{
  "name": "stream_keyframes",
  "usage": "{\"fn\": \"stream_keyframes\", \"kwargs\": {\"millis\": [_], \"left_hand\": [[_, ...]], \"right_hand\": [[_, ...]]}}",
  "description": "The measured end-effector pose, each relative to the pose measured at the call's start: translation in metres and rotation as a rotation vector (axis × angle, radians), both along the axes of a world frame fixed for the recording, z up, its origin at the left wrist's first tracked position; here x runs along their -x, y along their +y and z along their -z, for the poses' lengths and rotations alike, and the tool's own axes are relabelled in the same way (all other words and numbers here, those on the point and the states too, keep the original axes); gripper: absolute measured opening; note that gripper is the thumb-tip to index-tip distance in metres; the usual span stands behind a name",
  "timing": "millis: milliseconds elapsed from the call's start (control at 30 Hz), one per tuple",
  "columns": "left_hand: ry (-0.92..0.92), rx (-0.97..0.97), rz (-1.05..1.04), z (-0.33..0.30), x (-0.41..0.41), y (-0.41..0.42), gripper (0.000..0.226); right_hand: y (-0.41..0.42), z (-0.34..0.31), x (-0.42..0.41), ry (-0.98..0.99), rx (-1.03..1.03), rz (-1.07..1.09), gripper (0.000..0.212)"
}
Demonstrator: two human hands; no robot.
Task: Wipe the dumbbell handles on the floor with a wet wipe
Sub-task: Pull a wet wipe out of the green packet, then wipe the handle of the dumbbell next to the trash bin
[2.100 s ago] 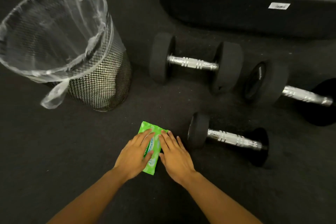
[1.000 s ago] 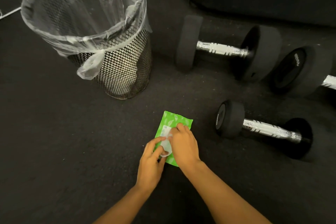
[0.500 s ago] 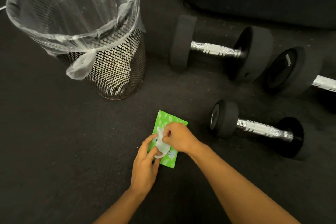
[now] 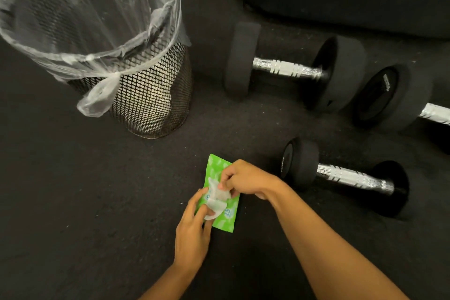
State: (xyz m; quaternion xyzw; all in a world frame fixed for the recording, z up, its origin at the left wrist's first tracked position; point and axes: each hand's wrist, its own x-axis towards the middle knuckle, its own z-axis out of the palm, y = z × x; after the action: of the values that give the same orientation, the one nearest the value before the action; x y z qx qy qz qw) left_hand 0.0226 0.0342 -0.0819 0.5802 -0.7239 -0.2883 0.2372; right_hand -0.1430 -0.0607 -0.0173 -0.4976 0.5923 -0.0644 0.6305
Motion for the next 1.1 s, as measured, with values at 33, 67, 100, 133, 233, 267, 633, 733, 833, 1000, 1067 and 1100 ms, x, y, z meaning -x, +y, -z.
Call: {"fn": "stream_keyframes", "kwargs": {"millis": [33,67,100,133,233,267,633,733,833,1000,1067,1100], "left_hand": [[-0.006,-0.008,0.000,0.000,0.000,0.000,0.051],[-0.014,-0.014,0.005,0.000,-0.001,0.000,0.050],[-0.029,-0.017,0.014,-0.001,-0.001,-0.001,0.050],[-0.053,-0.020,0.031,-0.004,-0.001,-0.002,0.050],[-0.158,-0.056,0.052,-0.017,0.006,-0.009,0.056],[-0.196,-0.057,0.041,-0.022,0.010,-0.013,0.058],[-0.445,-0.093,0.097,-0.048,0.058,-0.098,0.079],[-0.175,-0.077,0.142,-0.077,0.073,-0.137,0.040],[0.084,0.114,0.217,-0.115,0.088,-0.180,0.017],[0.042,0.462,0.274,-0.153,0.109,-0.246,0.021],[-0.036,0.460,0.273,-0.156,0.114,-0.264,0.033],[-0.094,0.453,0.288,-0.154,0.117,-0.271,0.040]], "right_hand": [[-0.002,-0.003,0.004,-0.095,-0.049,0.054,0.020],[-0.003,-0.008,0.008,-0.166,-0.074,0.090,0.019],[-0.004,-0.012,0.012,-0.211,-0.078,0.113,0.016],[-0.004,-0.017,0.015,-0.240,-0.064,0.125,0.012],[-0.004,-0.028,0.020,-0.264,0.047,0.154,0.006],[-0.002,-0.031,0.021,-0.264,0.079,0.173,0.007],[-0.016,-0.057,0.072,-0.197,0.187,0.229,0.011],[-0.053,-0.061,0.100,0.030,0.420,0.257,0.020],[-0.097,-0.067,0.119,0.136,0.603,0.466,0.023],[-0.162,-0.077,0.132,0.317,0.833,0.557,0.015],[-0.181,-0.066,0.131,0.429,0.837,0.475,0.019],[-0.188,-0.059,0.130,0.510,0.833,0.399,0.023]]}}
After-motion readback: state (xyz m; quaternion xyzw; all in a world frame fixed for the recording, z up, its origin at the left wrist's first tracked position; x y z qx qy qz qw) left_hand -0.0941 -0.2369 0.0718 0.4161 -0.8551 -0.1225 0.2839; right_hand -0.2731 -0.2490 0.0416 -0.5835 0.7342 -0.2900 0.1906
